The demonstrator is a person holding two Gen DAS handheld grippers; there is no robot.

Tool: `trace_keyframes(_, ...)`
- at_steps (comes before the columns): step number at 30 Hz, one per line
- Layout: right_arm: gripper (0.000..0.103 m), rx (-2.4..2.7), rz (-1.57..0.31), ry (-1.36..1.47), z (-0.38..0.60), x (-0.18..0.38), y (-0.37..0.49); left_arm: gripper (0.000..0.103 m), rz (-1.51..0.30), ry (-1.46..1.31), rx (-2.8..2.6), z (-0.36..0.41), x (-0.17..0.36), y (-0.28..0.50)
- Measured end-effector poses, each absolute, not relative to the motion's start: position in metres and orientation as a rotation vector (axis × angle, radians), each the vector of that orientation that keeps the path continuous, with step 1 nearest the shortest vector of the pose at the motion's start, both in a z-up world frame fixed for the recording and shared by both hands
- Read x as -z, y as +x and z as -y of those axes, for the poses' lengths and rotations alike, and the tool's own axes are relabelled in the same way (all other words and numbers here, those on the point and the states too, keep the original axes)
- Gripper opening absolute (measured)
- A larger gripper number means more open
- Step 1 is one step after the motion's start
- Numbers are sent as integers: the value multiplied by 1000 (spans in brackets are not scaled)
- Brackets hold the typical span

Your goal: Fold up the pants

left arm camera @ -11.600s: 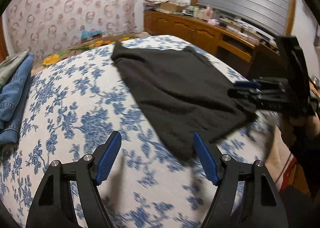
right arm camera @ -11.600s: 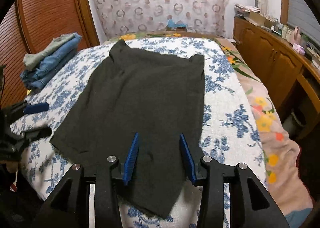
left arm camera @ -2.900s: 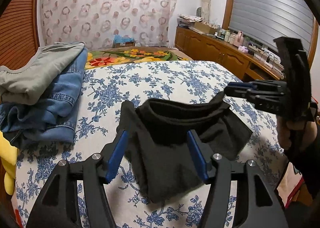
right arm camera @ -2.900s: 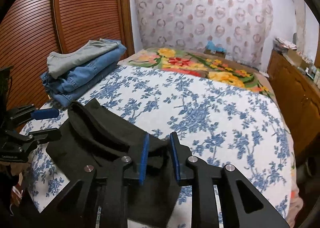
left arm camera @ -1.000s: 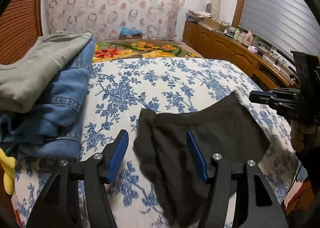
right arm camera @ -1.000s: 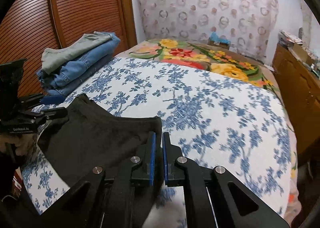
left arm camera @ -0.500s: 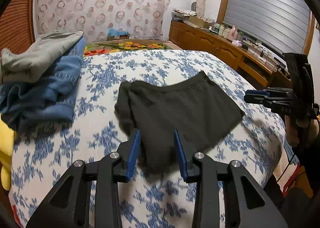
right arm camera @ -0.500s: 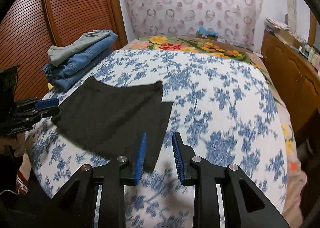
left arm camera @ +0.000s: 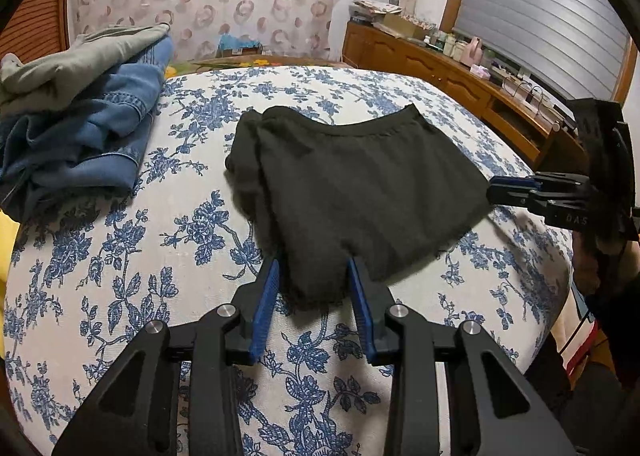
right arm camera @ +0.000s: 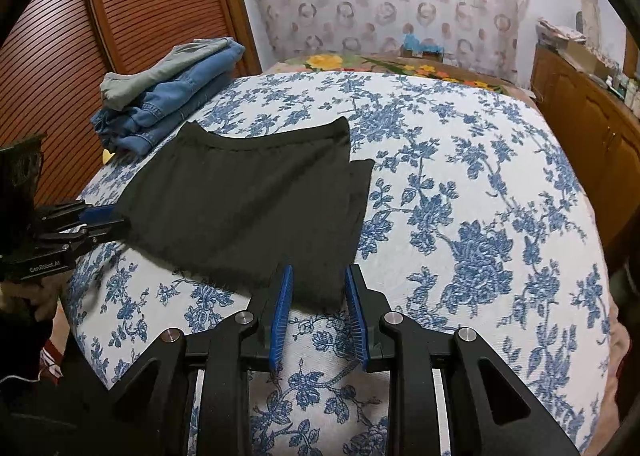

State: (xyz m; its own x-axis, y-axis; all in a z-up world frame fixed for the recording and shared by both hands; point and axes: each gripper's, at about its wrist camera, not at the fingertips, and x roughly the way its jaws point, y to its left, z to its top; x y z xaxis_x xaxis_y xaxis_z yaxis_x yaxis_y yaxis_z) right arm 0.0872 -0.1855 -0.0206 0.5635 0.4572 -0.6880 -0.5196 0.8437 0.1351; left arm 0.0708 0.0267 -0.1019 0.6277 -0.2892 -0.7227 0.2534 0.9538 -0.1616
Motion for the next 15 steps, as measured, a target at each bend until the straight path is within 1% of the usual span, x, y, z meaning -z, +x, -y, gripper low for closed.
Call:
trace_keyframes(5, 28, -574, -797, -76, 182, 27, 91, 36, -829, -45, 319, -26, 102, 72)
trace_keyframes(8, 28, -573, -794, -76, 180, 28, 91, 26, -822, -46, 329, -26, 102, 73)
trace_keyframes(9, 28, -573, -793, -78, 180, 28, 91, 20, -817, -44, 334, -26, 101, 72)
trace_keyframes(10, 28, -574, -791, -80, 179, 28, 90, 17, -812, -41, 336, -26, 101, 73)
trace_keyframes(12, 15, -579, -784, -92, 178, 29, 89, 14, -795, -51, 341, -27, 98, 71)
trace_keyframes(14, 9, -594, -773, -105, 177, 28, 86, 14, -769, -69, 341, -31, 92, 66)
trace_keyframes(15, 8, -594, -768, -99, 177, 27, 84, 13, -764, -74, 341, -33, 90, 64)
